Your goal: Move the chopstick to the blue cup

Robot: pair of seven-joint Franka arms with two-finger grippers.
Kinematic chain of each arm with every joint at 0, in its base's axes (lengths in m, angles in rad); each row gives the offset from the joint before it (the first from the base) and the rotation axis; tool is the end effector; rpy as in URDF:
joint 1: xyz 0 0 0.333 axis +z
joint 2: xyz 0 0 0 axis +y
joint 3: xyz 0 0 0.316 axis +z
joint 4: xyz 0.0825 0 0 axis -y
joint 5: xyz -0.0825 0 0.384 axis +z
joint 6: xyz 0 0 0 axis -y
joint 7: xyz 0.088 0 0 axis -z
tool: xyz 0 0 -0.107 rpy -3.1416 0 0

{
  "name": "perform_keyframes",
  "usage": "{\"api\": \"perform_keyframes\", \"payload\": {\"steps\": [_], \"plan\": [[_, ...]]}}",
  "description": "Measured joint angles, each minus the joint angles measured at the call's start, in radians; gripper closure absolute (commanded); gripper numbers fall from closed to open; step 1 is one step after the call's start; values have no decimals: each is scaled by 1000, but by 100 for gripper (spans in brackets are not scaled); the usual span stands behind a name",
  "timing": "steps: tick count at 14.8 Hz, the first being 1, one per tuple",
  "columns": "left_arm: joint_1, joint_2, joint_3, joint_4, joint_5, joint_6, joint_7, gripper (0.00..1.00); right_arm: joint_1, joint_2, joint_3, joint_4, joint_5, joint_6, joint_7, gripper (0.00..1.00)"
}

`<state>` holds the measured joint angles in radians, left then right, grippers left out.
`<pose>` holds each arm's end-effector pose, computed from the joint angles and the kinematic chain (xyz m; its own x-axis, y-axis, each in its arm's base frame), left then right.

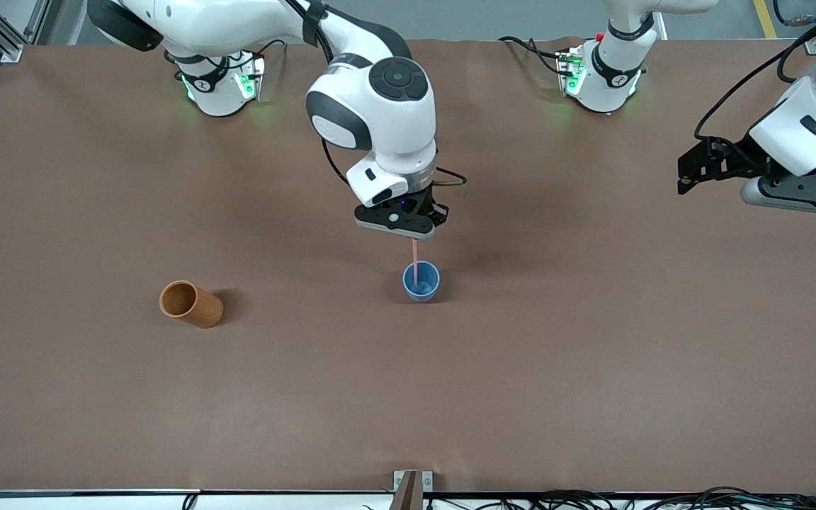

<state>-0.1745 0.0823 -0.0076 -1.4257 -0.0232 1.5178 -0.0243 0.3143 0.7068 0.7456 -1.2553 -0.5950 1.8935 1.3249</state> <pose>0.5654 -0.1065 0.6415 0.9873 -0.1583 0.0092 -0.1585 -0.9871 0.0240 0.5112 0.5284 0.4255 0.9564 -0.2541 0.1441 -0.2467 -0.9667 -0.0676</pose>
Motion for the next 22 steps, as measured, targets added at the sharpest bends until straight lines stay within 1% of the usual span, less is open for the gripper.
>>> {"api": "perform_keyframes", "payload": {"steps": [1, 2, 3, 4, 5, 7, 8, 9, 11, 13, 15, 17, 18, 19, 20, 22], "plan": [[0, 0, 0, 0, 0, 1, 0, 0, 0, 4, 0, 0, -3, 14, 0, 83], [0, 0, 1, 0, 0, 1, 0, 0, 1, 7, 0, 0, -5, 30, 0, 78], [0, 0, 1, 0, 0, 1, 0, 0, 2, 8, 0, -1, -6, 39, 0, 69], [0, 0, 2, 0, 0, 1, -1, 0, 4, 9, 0, -2, -8, 42, 0, 53], [0, 0, 2, 0, 0, 1, -1, 0, 5, 9, 0, -4, -12, 43, 0, 28], [2, 0, 4, 0, 0, 1, -2, 0, 3, 9, 0, -4, -24, 46, 0, 10], [3, 0, 5, 0, 0, 1, -2, 0, -2, 8, 0, -1, -28, 48, 0, 4], [3, 0, 6, 0, 0, 1, -2, 0, -10, 7, 0, 3, -30, 49, -2, 0], [3, 0, 6, 0, 0, 1, -2, 0, -38, -1, 3, 10, -31, 51, -25, 0], [3, 0, 7, 0, 0, 1, -2, 0, -80, -31, 11, 19, -27, 52, -72, 0], [5, 0, 7, 1, 0, 1, -2, 0, -121, -80, 16, 21, 12, 41, -133, 0], [7, 0, 9, 0, 0, 2, -2, 0, -158, -138, 10, 24, 73, -30, -233, 0], [10, 1, 10, 1, 0, 5, -2, 0, -170, -169, -7, 29, 104, -69, -275, 0], [12, 2, 11, 1, 0, 9, -2, 0, -176, -204, -39, 33, 143, -99, -317, 0], [13, 3, 11, 2, 0, 12, -2, 0, -180, -242, -81, 36, 193, -122, -367, 0], [13, 6, 11, 6, 0, 14, -2, 0, -187, -319, -188, 39, 301, -179, -496, 0]]}}
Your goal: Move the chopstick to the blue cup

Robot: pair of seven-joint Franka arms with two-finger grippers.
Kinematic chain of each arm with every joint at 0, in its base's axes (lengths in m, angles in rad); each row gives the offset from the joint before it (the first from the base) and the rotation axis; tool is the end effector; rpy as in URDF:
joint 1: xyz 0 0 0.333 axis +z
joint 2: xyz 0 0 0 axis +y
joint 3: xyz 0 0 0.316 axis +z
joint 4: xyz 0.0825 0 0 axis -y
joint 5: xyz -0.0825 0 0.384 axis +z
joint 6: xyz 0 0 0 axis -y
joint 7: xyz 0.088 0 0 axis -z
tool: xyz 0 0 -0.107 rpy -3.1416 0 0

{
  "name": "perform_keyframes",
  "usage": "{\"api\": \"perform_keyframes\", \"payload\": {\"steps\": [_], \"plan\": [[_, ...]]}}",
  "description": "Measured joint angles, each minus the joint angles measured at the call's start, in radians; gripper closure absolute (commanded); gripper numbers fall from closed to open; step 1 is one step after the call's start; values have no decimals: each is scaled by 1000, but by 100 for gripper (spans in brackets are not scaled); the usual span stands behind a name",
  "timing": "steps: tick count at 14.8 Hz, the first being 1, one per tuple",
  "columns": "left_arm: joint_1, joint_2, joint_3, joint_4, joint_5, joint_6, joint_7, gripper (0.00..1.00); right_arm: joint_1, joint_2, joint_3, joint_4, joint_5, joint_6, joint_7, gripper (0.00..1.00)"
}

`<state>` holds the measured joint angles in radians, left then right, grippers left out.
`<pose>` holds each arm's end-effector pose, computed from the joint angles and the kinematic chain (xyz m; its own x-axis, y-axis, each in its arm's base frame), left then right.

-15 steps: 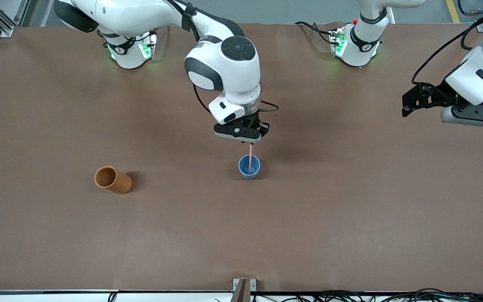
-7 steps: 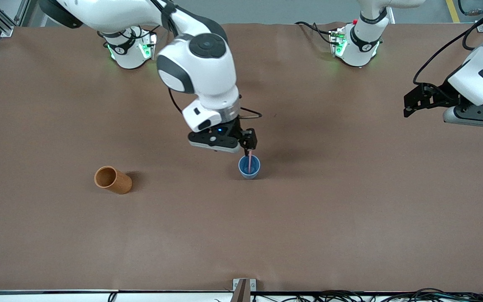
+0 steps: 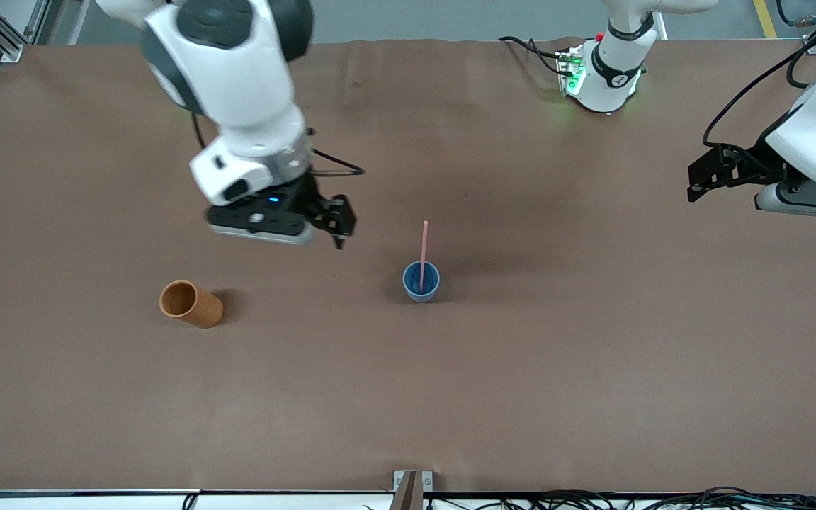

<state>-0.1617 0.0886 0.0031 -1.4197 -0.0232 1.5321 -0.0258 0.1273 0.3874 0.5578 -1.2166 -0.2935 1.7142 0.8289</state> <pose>0.5711 -0.0940 0.6419 0.9908 -0.1333 0.0232 -0.1338 -0.9907 0.0235 0.5805 0.3399 0.5970 0.9679 -0.1777 0.1777 -0.1700 -0.9838 -0.0577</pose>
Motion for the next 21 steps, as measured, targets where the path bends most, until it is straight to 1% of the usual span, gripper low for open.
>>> {"api": "perform_keyframes", "payload": {"steps": [2, 3, 4, 6, 8, 11, 12, 13, 14, 18, 21], "plan": [[1, 4, 0, 6, 0, 1, 0, 0, -7, -79, -131, 1, 85, -77, -149, 0], [2, 6, 0, 7, 0, 2, 0, 0, -14, -115, -191, 1, 112, -123, -226, 0], [2, 8, 0, 7, 0, 2, 0, 0, -26, -145, -238, 1, 128, -167, -294, 0], [3, 9, 1, 7, 0, 3, 0, 0, -61, -190, -294, -6, 138, -230, -388, 0], [3, 9, 1, 8, 0, 3, 0, 0, -81, -225, -344, -21, 152, -260, -469, 0], [2, 10, 0, 8, 0, 3, 0, 0, -85, -280, -479, -34, 233, -325, -632, 0], [2, 10, 0, 8, 0, 3, 0, 0, -91, -300, -512, -36, 249, -347, -672, 0], [1, 10, 0, 8, 0, 3, 0, 0, -100, -317, -530, -42, 258, -362, -693, 0], [1, 10, 0, 8, 0, 3, 0, 0, -108, -332, -534, -54, 263, -368, -702, 0], [-2, 10, 0, 8, 0, 3, 0, 0, -118, -345, -535, -107, 274, -360, -704, 0], [-3, 10, 0, 8, 0, 3, 0, 0, -134, -345, -535, -120, 281, -353, -733, 0]]}}
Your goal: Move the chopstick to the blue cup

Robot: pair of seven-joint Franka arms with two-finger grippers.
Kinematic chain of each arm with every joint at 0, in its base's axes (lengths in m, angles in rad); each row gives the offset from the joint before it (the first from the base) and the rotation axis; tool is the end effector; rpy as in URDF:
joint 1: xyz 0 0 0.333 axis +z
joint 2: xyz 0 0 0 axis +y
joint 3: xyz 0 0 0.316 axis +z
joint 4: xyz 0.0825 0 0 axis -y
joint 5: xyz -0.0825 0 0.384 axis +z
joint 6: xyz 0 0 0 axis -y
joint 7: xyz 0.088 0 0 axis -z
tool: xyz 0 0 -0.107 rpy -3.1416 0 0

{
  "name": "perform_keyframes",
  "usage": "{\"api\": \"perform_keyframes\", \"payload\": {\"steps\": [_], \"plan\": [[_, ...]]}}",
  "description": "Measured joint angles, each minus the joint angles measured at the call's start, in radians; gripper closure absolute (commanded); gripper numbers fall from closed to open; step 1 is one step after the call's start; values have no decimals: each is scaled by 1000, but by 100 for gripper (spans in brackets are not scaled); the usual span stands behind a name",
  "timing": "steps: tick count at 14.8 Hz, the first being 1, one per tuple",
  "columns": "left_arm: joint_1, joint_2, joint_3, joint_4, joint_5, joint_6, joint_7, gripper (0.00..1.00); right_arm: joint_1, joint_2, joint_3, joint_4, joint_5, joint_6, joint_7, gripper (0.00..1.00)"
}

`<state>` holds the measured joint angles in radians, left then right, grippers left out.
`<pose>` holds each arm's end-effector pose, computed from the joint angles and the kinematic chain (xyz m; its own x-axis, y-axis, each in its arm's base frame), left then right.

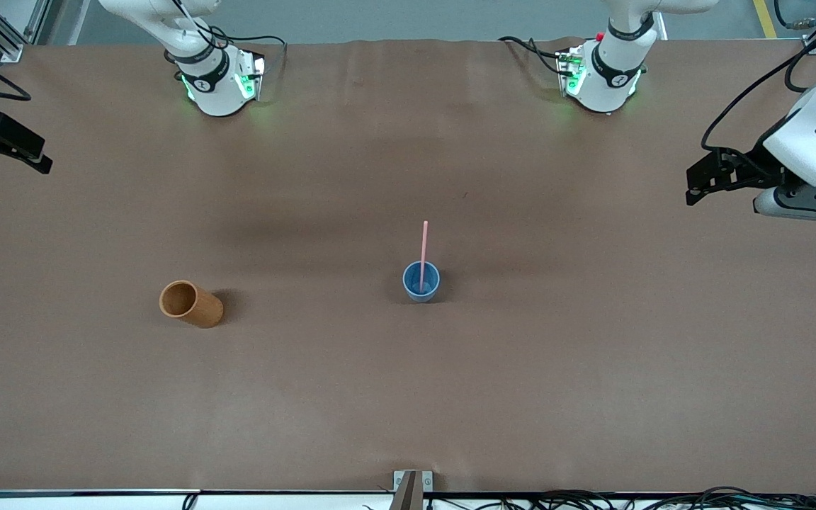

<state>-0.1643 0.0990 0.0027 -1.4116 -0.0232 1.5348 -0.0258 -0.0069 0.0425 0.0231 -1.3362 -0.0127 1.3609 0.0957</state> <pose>0.5742 -0.0963 0.6399 0.9904 -0.1362 0.0236 -0.1367 -0.9903 0.0235 0.5431 0.0069 0.6910 0.9965 -0.0821 -0.0166 -0.0818 -0.9966 0.0131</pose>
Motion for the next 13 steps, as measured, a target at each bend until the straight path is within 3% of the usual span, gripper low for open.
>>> {"api": "perform_keyframes", "payload": {"steps": [13], "plan": [[3, 0, 0, 0, 0, 0, 0, 0, -4, -56, -8, -114, 3, 82, -128, 0]]}}
